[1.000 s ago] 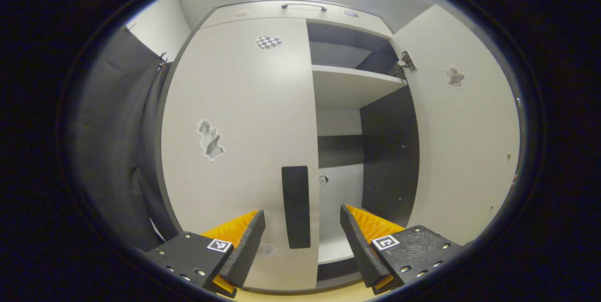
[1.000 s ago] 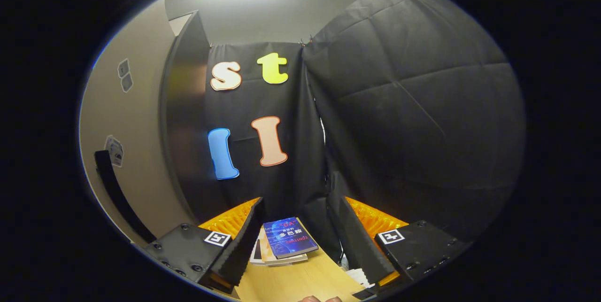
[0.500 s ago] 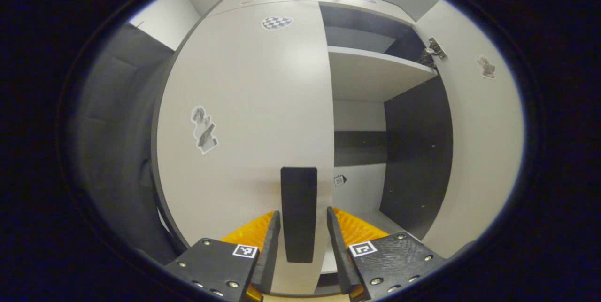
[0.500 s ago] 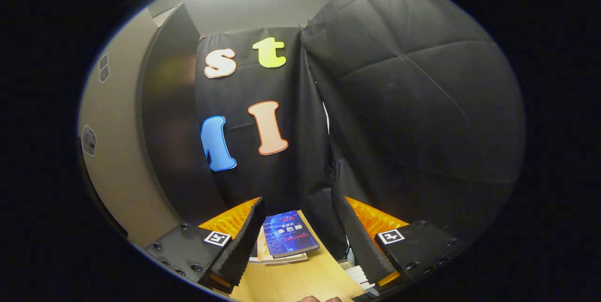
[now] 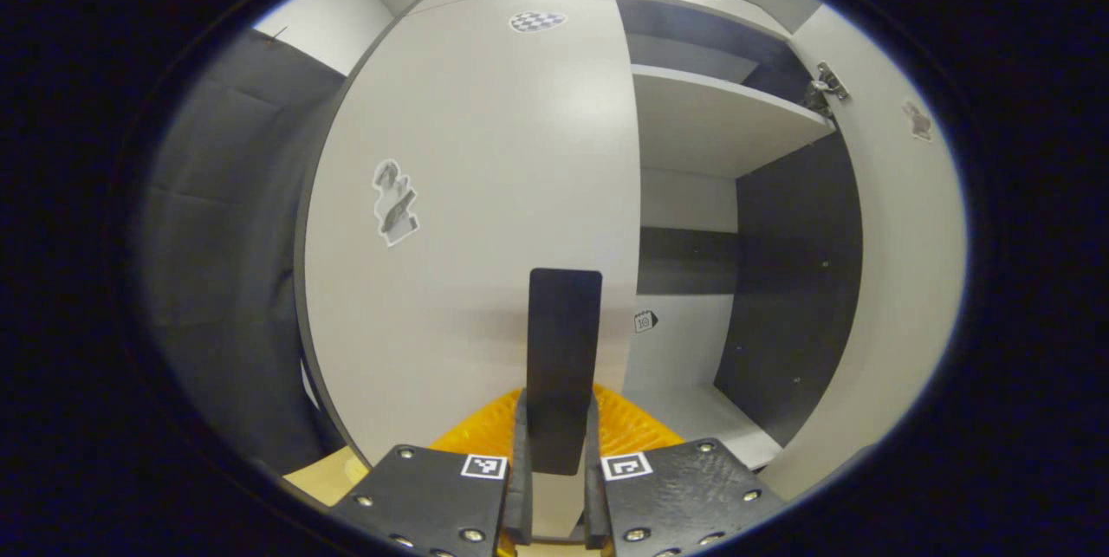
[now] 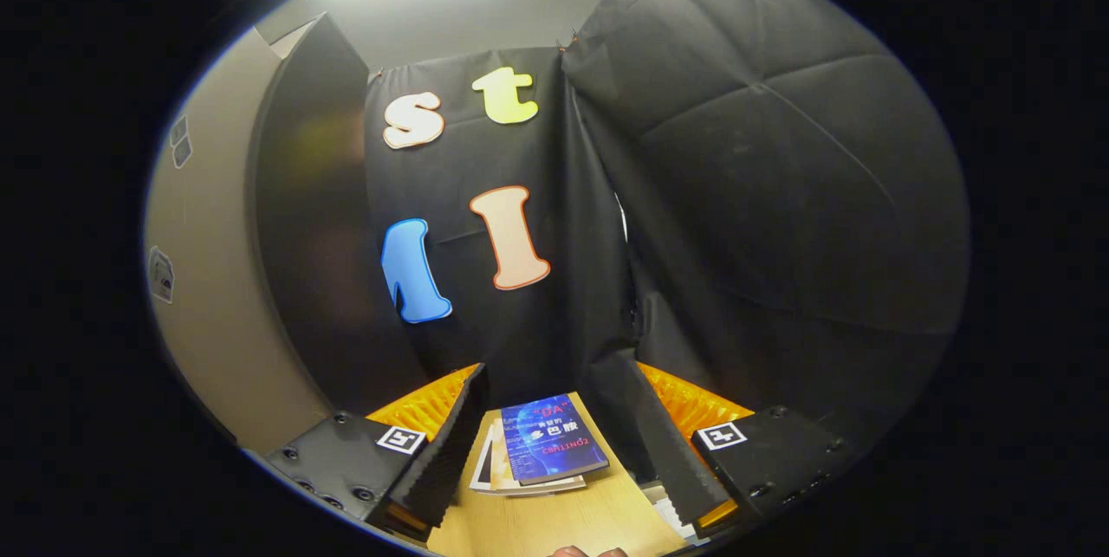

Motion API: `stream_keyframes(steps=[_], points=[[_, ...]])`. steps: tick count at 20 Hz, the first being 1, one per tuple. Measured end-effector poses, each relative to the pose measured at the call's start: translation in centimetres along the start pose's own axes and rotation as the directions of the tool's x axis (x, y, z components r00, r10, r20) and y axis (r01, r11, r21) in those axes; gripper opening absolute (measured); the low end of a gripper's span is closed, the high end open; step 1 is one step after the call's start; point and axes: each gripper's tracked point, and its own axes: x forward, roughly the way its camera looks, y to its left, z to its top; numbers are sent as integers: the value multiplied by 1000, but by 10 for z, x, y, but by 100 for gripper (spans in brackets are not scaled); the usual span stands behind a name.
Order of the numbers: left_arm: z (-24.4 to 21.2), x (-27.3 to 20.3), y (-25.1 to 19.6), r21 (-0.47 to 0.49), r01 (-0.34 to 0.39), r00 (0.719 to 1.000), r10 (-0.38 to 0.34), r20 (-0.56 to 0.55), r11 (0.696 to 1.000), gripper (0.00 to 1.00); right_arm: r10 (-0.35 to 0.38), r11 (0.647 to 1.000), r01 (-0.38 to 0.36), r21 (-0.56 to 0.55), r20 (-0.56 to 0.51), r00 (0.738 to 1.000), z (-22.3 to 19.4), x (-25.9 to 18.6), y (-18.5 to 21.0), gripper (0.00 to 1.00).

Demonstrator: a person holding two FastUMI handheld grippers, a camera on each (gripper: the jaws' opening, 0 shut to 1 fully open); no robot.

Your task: Open the right door of the double-door shoe cabinet with the right hand, and open the left door with the left hand.

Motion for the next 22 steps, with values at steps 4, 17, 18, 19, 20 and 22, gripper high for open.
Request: stream_keyframes(steps=[4,17,18,19,20,22], points=[[-1,0,0,2,7,1000,-7,2,1000,6,25,1000,-25,-17,17,1000,4,4,11,98],[-2,-25,8,-44,141,990,-140,14,989,7,38,998,-40,48,55,998,20,-50,68,98],[-2,-29,11,-34,152,988,-152,19,988,6,31,999,-34,41,74,997,25,-58,72,98],[-1,-31,14,-29,160,987,-160,19,987,6,16,1000,-18,23,85,996,27,-66,74,98],[-2,-34,15,-30,167,986,-167,15,985,7,1,1000,-2,4,86,996,25,-73,78,98],[-2,-35,21,-36,189,982,-188,14,981,7,-10,1000,11,-11,72,997,22,-89,90,98]])
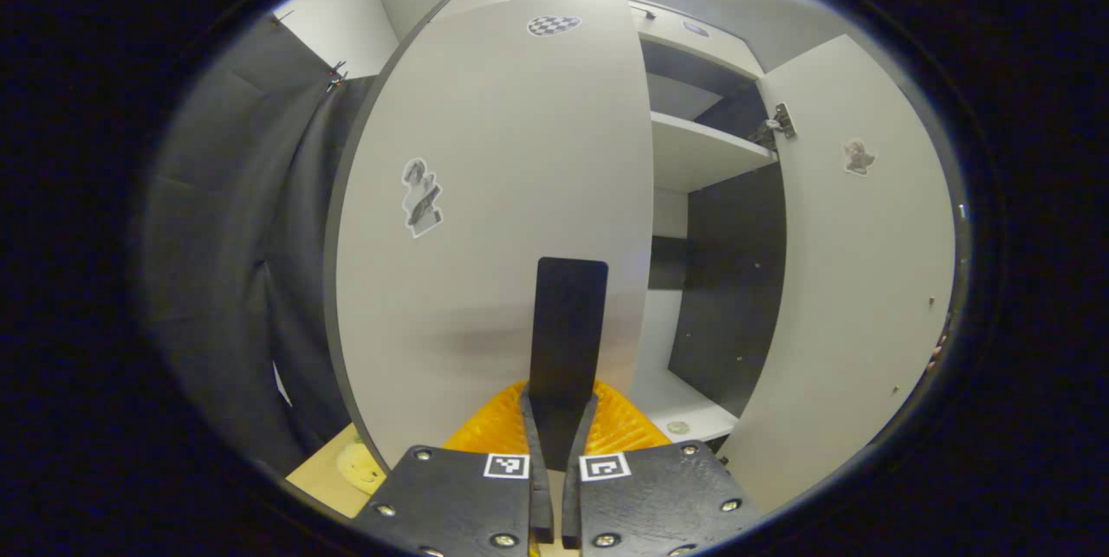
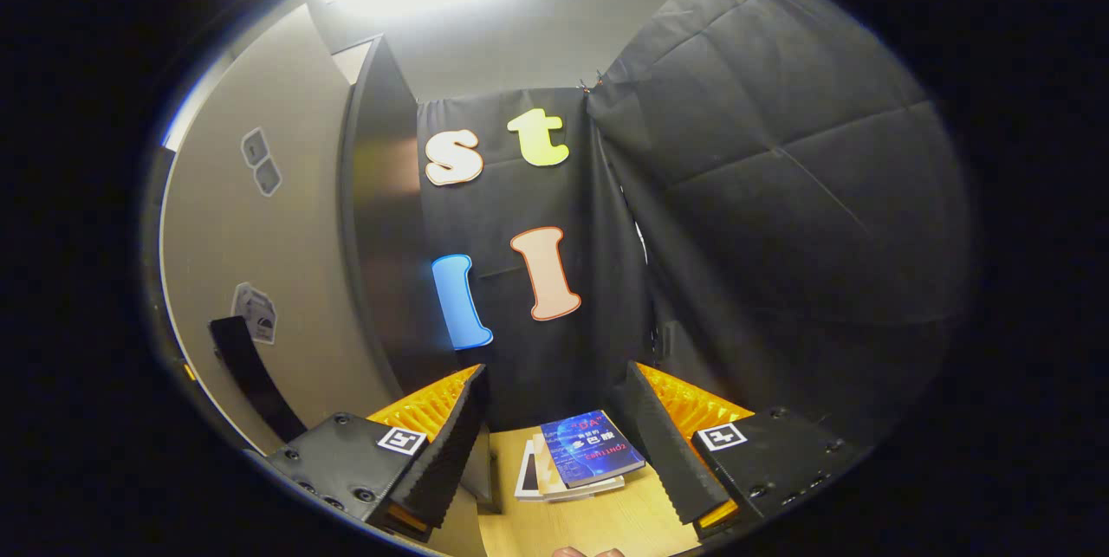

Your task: Open the right door of the double-door shoe cabinet with the right hand, and open the left door with the left hand.

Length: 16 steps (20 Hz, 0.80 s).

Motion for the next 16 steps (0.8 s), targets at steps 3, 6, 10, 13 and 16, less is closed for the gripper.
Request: stream_keyframes(steps=[3,6,10,13,16], points=[[-1,-2,5,-5,33,999,-33,5,999,6,-3,1000,3,-2,-9,1000,-3,-24,22,98],[0,-3,8,-2,61,998,-61,7,998,6,-13,1000,12,-23,-25,1000,-9,-51,36,98],[0,-16,16,-16,84,996,-84,29,996,7,-70,993,67,-99,-31,997,-9,-87,33,98],[2,-24,23,-19,87,996,-86,38,996,6,-94,992,91,-89,-23,995,-9,-108,34,98],[4,-35,27,-20,88,995,-87,52,996,6,-102,993,101,-59,-26,994,-15,-123,39,98]])
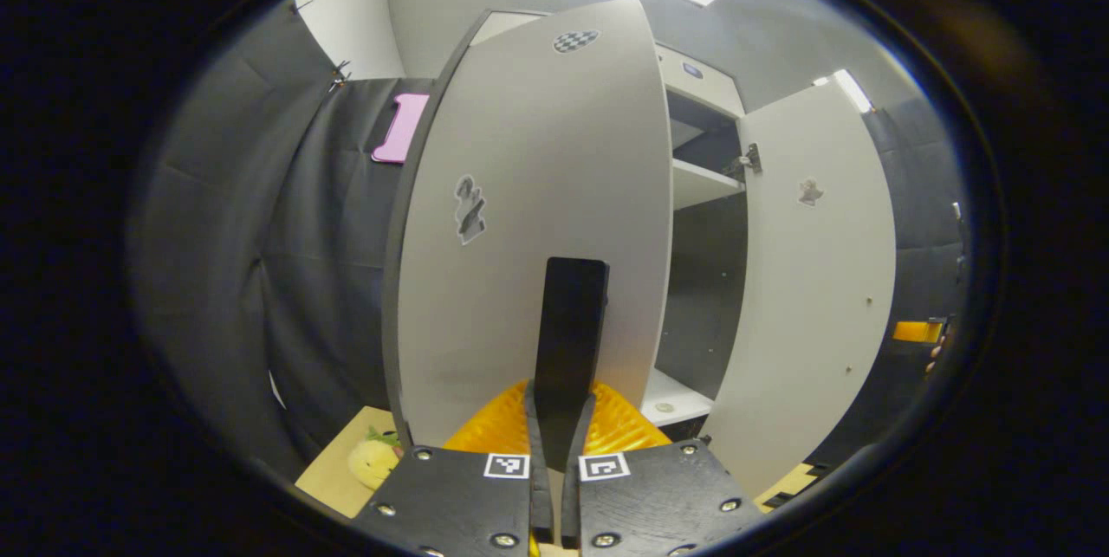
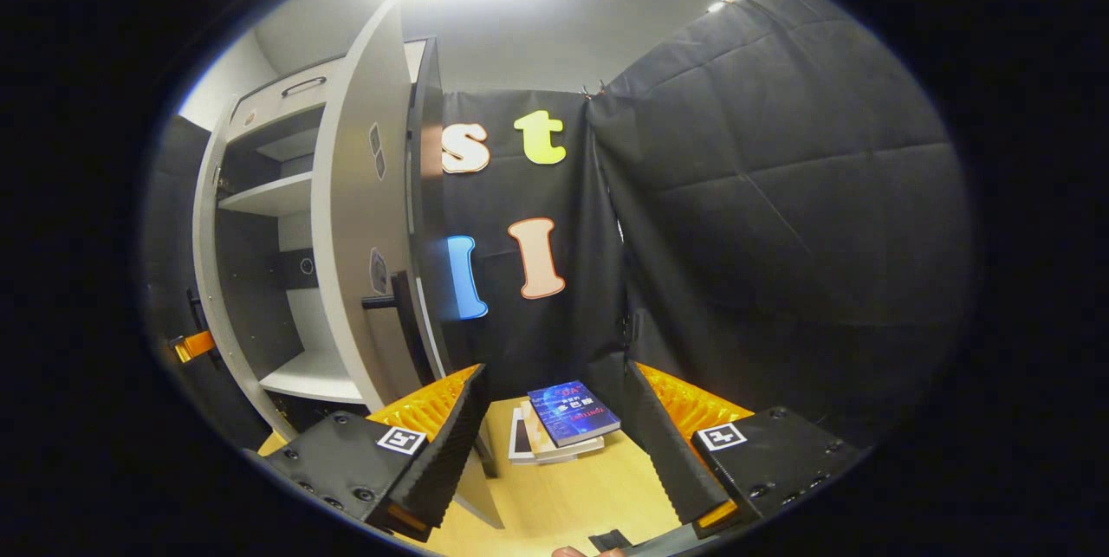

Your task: Open the right door of the double-door shoe cabinet with the right hand, and open the left door with the left hand.

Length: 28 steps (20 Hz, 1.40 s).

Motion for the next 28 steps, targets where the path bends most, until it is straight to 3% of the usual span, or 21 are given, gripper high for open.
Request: stream_keyframes(steps=[11,17,19,21,28], points=[[6,-35,47,1,-46,999,46,22,999,5,7,1000,-7,-3,21,1000,-5,-35,25,98],[3,-57,118,46,-114,993,114,-4,992,3,-6,1000,6,18,24,1000,-7,-48,28,98],[3,-54,157,82,-173,984,176,-18,981,2,-15,1000,14,11,23,1000,-10,-51,26,98],[4,-58,146,17,-88,995,89,-34,996,2,-23,1000,23,11,19,1000,-12,-56,24,98],[5,-54,148,51,-108,994,109,-12,993,0,-57,998,57,6,7,998,-13,-69,14,98]])
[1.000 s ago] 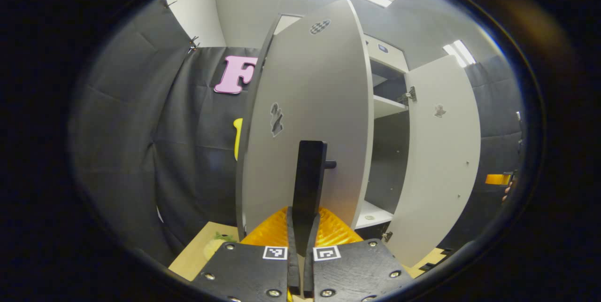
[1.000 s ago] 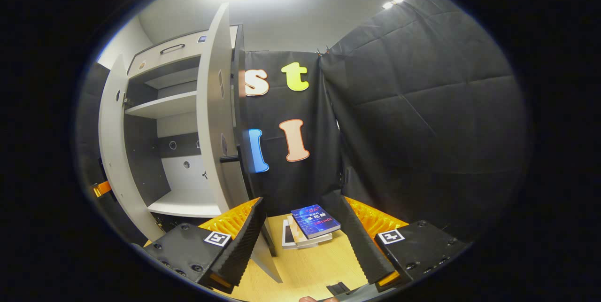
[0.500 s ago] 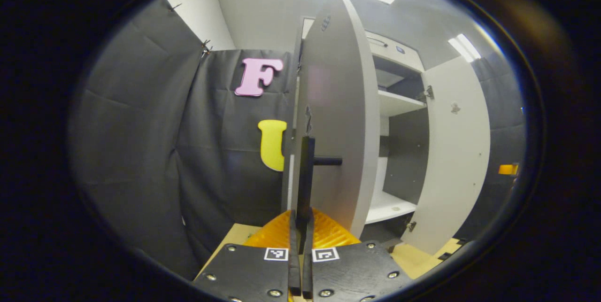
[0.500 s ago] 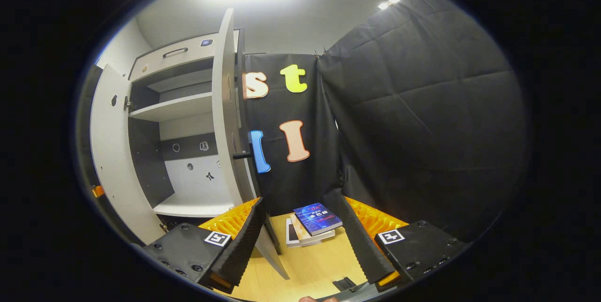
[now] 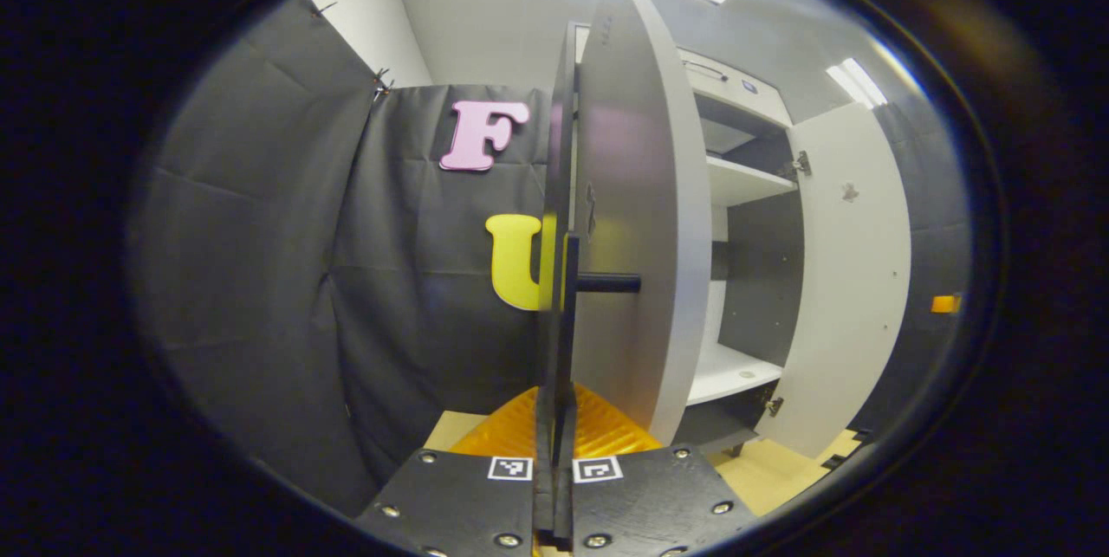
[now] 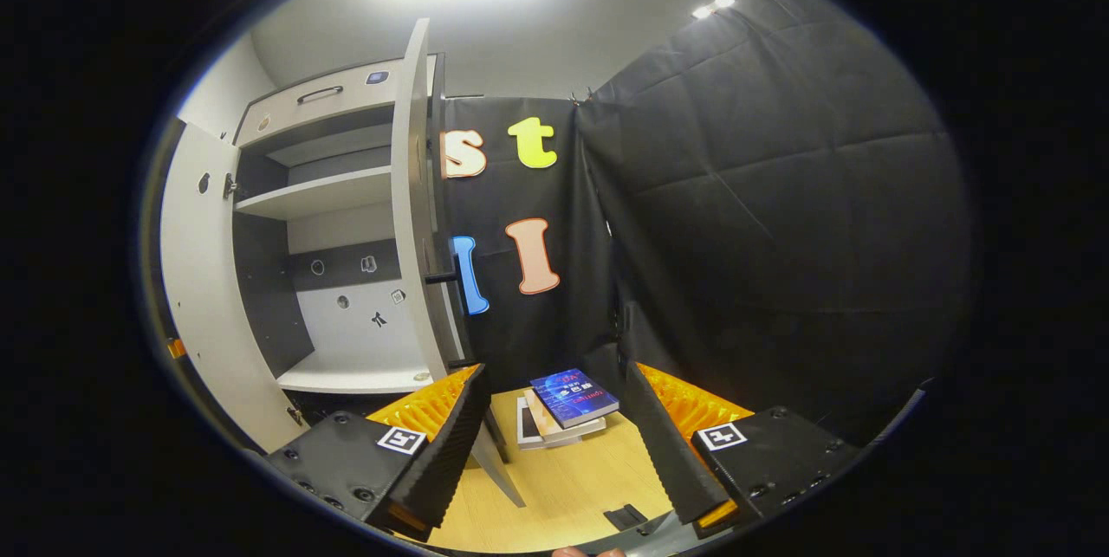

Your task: Open the right door of the double-door shoe cabinet with the right hand, and open the left door with the left hand.

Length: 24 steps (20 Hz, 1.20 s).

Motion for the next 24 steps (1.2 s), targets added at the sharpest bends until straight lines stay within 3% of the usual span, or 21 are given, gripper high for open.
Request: stream_keyframes(steps=[4,11,17,20,21,24], points=[[-1,1,1,-35,12,1000,-12,3,999,2,-30,1000,30,-2,-14,999,0,-6,-13,98],[15,-21,1,-10,-20,1000,21,11,1000,0,-34,999,33,-31,-38,999,-6,-14,-19,98],[54,-83,-6,106,-104,994,100,50,989,0,38,998,-39,-54,-28,999,-1,-4,4,98],[59,-110,-14,107,-134,990,129,56,985,2,100,992,-100,-80,-10,995,6,-6,30,98],[58,-117,-17,105,-144,989,138,56,984,10,121,989,-121,-79,-6,993,8,-8,40,98],[49,-133,-11,105,-202,979,198,49,974,55,191,980,-191,-58,6,981,9,-12,76,98]])
